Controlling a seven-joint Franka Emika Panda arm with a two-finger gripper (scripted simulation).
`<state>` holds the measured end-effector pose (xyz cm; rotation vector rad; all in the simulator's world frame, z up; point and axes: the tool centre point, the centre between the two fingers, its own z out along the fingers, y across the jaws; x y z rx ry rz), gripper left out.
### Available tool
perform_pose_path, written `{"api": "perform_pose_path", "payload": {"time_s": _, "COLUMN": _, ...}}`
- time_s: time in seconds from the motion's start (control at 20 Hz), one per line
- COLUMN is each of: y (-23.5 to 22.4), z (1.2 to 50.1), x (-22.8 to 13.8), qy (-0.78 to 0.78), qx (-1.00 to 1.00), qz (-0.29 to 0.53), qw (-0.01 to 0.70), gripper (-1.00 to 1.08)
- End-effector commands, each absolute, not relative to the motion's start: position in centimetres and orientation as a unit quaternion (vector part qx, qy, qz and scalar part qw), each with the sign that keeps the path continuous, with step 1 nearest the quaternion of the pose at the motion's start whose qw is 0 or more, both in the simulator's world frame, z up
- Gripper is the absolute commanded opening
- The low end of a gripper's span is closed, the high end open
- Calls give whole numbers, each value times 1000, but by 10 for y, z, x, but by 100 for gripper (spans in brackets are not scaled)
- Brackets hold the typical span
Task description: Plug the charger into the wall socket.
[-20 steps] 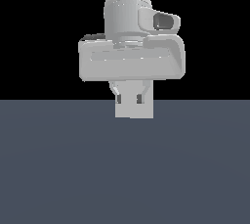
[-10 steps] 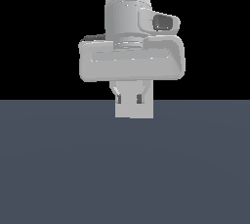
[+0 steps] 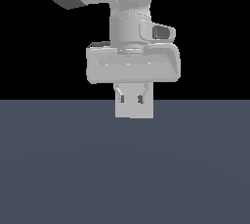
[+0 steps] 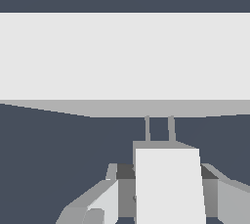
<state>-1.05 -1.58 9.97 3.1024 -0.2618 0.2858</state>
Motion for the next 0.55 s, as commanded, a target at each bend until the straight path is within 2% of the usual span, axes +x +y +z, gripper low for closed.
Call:
{"api": "perform_pose_path", "payload": {"time_s": 0.0, "y": -17, "z": 100, "x": -2, "qy": -84, "qx": 992, "qz": 92, "qw": 8, "gripper": -100}}
{"api": "perform_pose_path", "payload": {"time_s": 0.5, "y": -19, "z": 100, "x": 7, "qy": -84, "qx": 992, "qz": 92, "qw": 8, "gripper": -100}}
